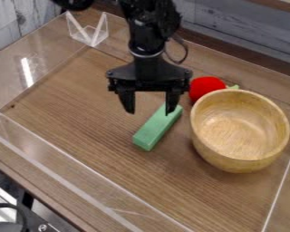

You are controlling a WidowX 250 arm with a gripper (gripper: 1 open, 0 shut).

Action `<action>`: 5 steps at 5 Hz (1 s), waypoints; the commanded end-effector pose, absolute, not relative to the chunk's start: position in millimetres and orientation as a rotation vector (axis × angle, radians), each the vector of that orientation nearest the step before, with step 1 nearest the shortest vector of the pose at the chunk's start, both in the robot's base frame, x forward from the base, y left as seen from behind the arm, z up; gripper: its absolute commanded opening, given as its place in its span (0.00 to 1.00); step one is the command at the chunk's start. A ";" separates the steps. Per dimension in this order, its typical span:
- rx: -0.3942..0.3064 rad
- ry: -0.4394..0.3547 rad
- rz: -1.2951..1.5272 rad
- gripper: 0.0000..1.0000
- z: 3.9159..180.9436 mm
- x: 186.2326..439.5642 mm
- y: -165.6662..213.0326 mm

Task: Remove the green block from the brown bowl and put it on the table

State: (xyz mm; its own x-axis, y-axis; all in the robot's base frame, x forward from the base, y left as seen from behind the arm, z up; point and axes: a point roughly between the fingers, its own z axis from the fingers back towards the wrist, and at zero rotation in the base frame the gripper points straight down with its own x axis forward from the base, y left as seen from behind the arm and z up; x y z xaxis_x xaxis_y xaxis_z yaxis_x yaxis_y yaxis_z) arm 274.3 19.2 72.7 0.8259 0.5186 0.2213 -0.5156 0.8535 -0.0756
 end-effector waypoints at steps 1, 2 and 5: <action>-0.011 -0.284 0.530 1.00 91.9 285.1 16.5; -0.013 -0.281 0.520 1.00 96.8 288.1 10.8; 0.007 -0.285 0.526 1.00 100.4 294.0 17.7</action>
State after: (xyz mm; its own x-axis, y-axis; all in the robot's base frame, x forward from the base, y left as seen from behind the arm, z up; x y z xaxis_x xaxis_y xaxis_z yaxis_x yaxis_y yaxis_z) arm 287.6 16.8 88.7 0.8359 0.4982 0.2305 -0.5013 0.8639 -0.0495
